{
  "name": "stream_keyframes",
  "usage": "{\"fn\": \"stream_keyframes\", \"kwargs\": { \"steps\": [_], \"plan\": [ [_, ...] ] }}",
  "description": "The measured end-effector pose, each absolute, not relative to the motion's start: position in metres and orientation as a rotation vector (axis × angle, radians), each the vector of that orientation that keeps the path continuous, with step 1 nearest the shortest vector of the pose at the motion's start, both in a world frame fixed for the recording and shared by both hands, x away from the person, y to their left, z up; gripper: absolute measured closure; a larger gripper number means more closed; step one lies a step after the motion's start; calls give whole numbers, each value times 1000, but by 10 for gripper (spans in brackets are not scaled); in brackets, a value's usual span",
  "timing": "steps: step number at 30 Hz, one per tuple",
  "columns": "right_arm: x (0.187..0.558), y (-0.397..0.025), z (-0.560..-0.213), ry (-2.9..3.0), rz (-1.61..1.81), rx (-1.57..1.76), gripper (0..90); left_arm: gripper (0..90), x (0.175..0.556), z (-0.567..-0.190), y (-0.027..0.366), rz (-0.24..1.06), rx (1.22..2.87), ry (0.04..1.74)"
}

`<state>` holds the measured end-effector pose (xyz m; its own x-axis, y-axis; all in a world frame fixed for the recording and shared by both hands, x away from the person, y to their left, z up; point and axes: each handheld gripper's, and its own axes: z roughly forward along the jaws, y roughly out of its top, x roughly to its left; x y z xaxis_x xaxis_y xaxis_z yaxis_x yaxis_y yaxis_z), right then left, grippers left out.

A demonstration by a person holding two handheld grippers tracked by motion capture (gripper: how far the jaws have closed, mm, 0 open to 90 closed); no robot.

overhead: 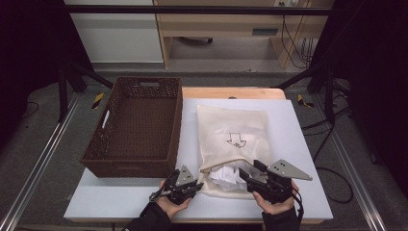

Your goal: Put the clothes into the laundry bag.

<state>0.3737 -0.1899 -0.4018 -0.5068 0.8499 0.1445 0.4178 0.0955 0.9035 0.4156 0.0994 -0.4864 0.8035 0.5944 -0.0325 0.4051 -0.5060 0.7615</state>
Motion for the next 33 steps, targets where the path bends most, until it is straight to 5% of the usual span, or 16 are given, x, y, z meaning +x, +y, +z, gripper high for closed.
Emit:
{"fn": "stream_keyframes", "kwargs": {
  "steps": [14, 25, 33],
  "plan": [
    [378, -167, -443, 2073, 1163, 1330, 391, 794, 416, -486, 99, 299, 2175, 739],
    [408, -160, -460, 2159, 1097, 1396, 787, 818, 416, -486, 98, 300, 2178, 737],
    [431, -150, -456, 2046, 1068, 1398, 804, 823, 416, -485, 98, 302, 2184, 730]
  ]
}}
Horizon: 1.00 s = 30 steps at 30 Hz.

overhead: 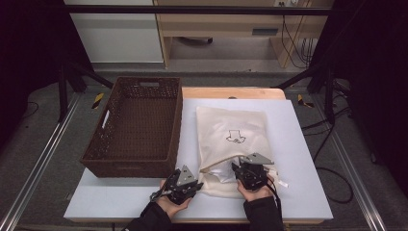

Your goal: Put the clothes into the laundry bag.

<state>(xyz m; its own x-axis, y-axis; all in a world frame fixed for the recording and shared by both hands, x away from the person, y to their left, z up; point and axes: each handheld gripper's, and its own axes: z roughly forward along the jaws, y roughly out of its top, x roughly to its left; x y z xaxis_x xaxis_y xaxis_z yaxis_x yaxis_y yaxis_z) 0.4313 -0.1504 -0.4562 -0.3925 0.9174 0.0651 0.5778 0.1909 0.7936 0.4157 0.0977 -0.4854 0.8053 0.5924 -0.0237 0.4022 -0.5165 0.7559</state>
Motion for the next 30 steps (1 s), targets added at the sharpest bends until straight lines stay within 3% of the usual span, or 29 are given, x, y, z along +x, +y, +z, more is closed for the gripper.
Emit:
{"fn": "stream_keyframes", "kwargs": {
  "steps": [6, 15, 18, 21, 22, 23, 24, 30],
  "plan": [
    [442, -146, -469, 1971, 1053, 1380, 779, 826, 416, -485, 98, 300, 2188, 729],
    [419, -154, -457, 1996, 1144, 1304, 527, 846, 412, -475, 102, 267, 2169, 728],
    [411, -156, -453, 1992, 1160, 1304, 511, 847, 408, -470, 105, 260, 2159, 727],
    [410, -156, -455, 2021, 1157, 1323, 587, 847, 406, -465, 108, 249, 2151, 725],
    [413, -154, -461, 2059, 1134, 1338, 697, 847, 406, -464, 109, 245, 2147, 729],
    [413, -154, -461, 2059, 1134, 1338, 697, 847, 406, -463, 109, 236, 2145, 731],
    [417, -151, -466, 2074, 1105, 1353, 784, 847, 406, -462, 109, 229, 2150, 732],
    [427, -141, -471, 2073, 1057, 1355, 859, 847, 405, -461, 110, 212, 2159, 739]
  ]
}}
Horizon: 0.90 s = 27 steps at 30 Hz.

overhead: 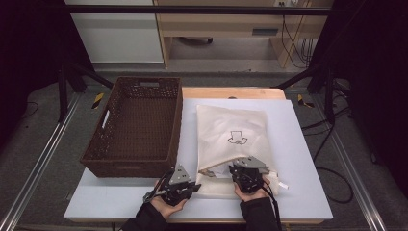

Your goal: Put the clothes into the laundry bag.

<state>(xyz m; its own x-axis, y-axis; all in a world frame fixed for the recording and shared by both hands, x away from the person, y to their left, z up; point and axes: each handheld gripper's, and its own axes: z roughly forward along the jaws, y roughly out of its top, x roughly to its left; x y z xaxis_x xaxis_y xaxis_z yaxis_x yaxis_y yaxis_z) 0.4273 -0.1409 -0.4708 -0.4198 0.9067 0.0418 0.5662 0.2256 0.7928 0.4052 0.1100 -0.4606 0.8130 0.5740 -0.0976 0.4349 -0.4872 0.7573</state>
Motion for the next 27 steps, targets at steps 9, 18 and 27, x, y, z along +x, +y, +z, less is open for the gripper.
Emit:
{"fn": "stream_keyframes", "kwargs": {
  "steps": [9, 18, 27],
  "plan": [
    [453, -132, -476, 1993, 1027, 1370, 837, 843, 405, -465, 116, 208, 2162, 748],
    [426, -151, -464, 2011, 1141, 1323, 657, 795, 406, -468, 116, 194, 2138, 753],
    [389, -189, -452, 1999, 1140, 1351, 671, 704, 405, -467, 119, 216, 2127, 763]
  ]
}}
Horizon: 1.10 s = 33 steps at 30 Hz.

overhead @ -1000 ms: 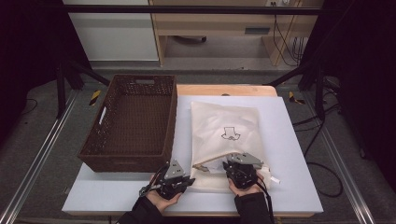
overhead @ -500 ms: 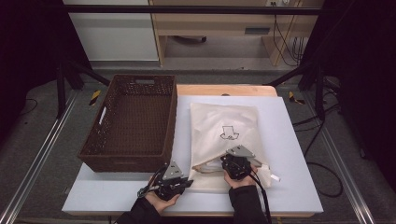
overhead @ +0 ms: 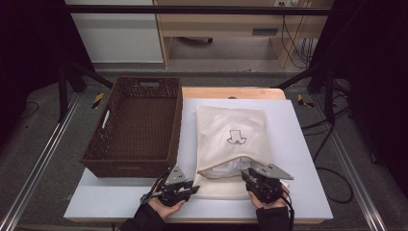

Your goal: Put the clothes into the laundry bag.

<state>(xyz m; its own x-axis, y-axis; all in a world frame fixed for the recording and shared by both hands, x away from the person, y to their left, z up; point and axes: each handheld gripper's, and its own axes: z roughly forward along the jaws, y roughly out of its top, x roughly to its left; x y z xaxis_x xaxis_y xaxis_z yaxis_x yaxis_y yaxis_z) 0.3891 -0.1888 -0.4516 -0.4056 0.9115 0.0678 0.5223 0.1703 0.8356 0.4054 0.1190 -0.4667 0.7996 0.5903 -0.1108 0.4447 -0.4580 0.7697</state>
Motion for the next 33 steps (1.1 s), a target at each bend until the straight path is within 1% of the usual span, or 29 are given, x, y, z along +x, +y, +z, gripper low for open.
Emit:
{"fn": "stream_keyframes", "kwargs": {
  "steps": [7, 9, 12, 14, 16, 17, 19, 21, 22, 23, 24, 26, 30, 32, 33],
  "plan": [
    [375, -234, -442, 1876, 1113, 1435, 653, 651, 408, -464, 123, 226, 2102, 782],
    [375, -242, -442, 1849, 1076, 1459, 623, 645, 408, -464, 123, 225, 2096, 784],
    [376, -251, -446, 1849, 1030, 1508, 539, 630, 408, -462, 125, 226, 2077, 792],
    [378, -255, -452, 1862, 1033, 1532, 535, 615, 409, -460, 126, 232, 2061, 801],
    [380, -257, -458, 1881, 1028, 1564, 547, 608, 410, -459, 127, 231, 2050, 805],
    [383, -259, -463, 1906, 1035, 1587, 581, 614, 410, -459, 126, 228, 2048, 806],
    [383, -259, -465, 1913, 1034, 1596, 598, 630, 411, -459, 126, 220, 2050, 809],
    [385, -260, -468, 1930, 1031, 1619, 657, 717, 411, -460, 124, 220, 2062, 812],
    [385, -261, -469, 1933, 1026, 1631, 676, 746, 411, -461, 124, 226, 2067, 816],
    [385, -261, -470, 1936, 1020, 1643, 714, 778, 411, -462, 124, 232, 2077, 820],
    [385, -262, -470, 1943, 1012, 1651, 752, 800, 411, -463, 124, 234, 2081, 829],
    [385, -262, -471, 1949, 997, 1649, 789, 822, 411, -465, 125, 241, 2092, 849],
    [384, -264, -472, 1962, 956, 1629, 809, 825, 407, -468, 125, 256, 2110, 872],
    [385, -265, -474, 1968, 935, 1622, 809, 824, 406, -471, 123, 269, 2128, 872],
    [388, -265, -478, 1978, 919, 1619, 793, 810, 405, -473, 121, 282, 2143, 863]
  ]
}}
